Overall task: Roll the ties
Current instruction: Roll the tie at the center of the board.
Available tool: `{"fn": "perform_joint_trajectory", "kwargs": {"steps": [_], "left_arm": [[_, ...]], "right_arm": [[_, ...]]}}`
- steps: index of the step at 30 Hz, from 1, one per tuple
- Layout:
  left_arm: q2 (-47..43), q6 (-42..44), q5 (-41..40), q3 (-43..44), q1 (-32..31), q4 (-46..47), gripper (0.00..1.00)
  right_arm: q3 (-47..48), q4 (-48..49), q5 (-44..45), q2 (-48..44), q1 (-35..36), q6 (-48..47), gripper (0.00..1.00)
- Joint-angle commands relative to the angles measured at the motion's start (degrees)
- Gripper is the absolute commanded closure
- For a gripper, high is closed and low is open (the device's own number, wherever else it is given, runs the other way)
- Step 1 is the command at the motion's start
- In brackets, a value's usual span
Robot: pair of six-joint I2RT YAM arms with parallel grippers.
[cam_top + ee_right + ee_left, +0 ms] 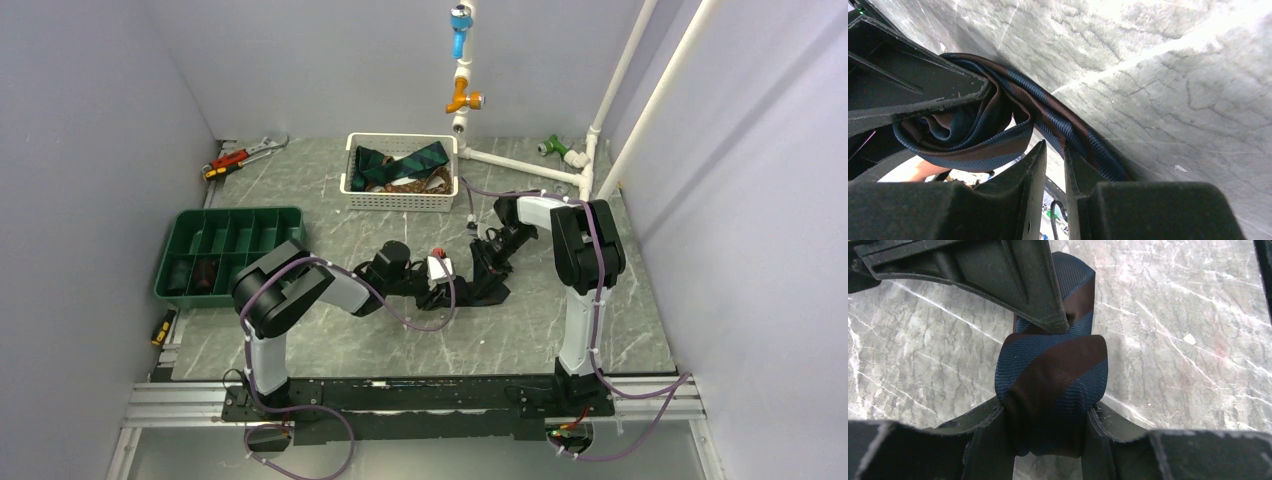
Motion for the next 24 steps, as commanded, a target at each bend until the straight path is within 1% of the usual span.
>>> {"fn": "perform_joint_trajectory", "kwargs": {"steps": [1, 3, 4, 6, 11, 12, 13, 16, 20, 22, 24], "left_arm": [[0.5, 4.2, -7.5, 1.1, 2.0, -11.9, 0.78], [0.8, 5.9, -7.9, 1.6, 1.6, -14.8, 0.77], [0.8, 6.7, -7.9, 1.8, 1.4, -15.4, 0.77], [1.0, 8.4, -8.2, 2.1, 0.6, -17.1, 0.76], [1.7, 9.3, -8.5, 3.8, -0.8, -20.0, 0.74], [1.9, 9.1, -8.4, 4.2, -0.9, -20.6, 0.74], [2.1, 8.9, -8.3, 4.4, -1.0, -20.9, 0.74], [2.5, 8.7, -7.7, 5.0, -1.0, -21.7, 0.74], [2.6, 8.8, -7.2, 5.6, -1.0, -23.1, 0.73], [2.6, 8.7, -6.8, 5.9, -1.0, -23.8, 0.73], [2.6, 8.6, -6.3, 6.0, -1.0, -24.1, 0.73]], "right_arm": [[0.4, 4.3, 14.6, 1.6, -1.1, -5.3, 0.75], [1.5, 2.5, 10.0, -0.3, -1.4, -5.9, 0.71], [1.8, 1.7, 6.3, -1.7, -1.6, -5.9, 0.69], [2.6, 0.0, 1.9, -4.6, -1.8, -5.3, 0.62], [3.1, -3.0, -7.0, -9.5, -2.0, -2.6, 0.40], [2.9, -3.0, -8.7, -10.1, -1.9, -2.1, 0.32], [2.6, -2.7, -10.1, -10.7, -1.9, -1.4, 0.29], [2.5, -1.8, -13.0, -9.7, -0.8, 1.0, 0.28], [3.2, -1.6, -11.5, -6.9, 1.7, 0.2, 0.32], [3.2, -0.9, -9.0, -5.7, 2.1, -0.5, 0.37], [3.5, -0.8, -6.5, -4.4, 2.2, -1.6, 0.46]]}}
